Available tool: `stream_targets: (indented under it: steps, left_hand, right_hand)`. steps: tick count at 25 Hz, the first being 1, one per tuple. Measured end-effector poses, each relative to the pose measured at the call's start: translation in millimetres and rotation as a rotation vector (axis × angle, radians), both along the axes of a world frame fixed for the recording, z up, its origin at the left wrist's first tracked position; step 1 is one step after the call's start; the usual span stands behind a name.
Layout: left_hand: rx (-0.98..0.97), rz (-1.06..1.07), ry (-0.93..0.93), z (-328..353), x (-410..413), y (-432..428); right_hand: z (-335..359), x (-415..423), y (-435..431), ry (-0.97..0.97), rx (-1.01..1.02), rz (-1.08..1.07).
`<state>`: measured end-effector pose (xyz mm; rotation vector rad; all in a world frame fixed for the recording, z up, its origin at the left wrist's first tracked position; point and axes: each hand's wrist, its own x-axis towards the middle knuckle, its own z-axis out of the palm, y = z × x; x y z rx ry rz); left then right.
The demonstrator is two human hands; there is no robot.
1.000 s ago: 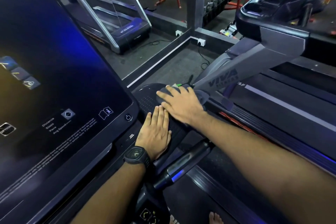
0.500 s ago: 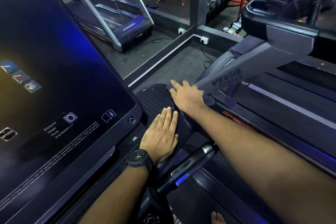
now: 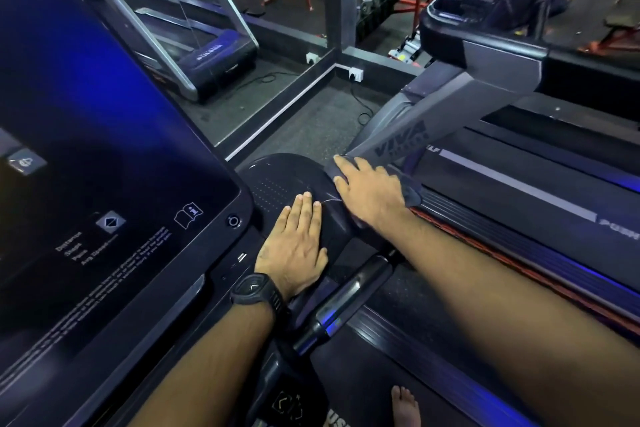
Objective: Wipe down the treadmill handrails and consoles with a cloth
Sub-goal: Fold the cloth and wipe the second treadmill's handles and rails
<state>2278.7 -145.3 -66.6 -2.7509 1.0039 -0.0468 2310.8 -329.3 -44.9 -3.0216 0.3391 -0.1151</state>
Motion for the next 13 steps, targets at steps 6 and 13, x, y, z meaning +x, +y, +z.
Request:
stream_targets:
  steps: [6,13]
  left_hand:
    - [0.005,-0.02,0.023,2.7,0.7,-2.5]
    - [-0.01,-0.012,0.033,0.5,1.8,-3.7]
  right_hand:
    - [-15.8,-31.4,4.3,-0.075,-0.201,0.174]
    - [-25.6,-62.7,16.1,-0.11,-0.272,0.065]
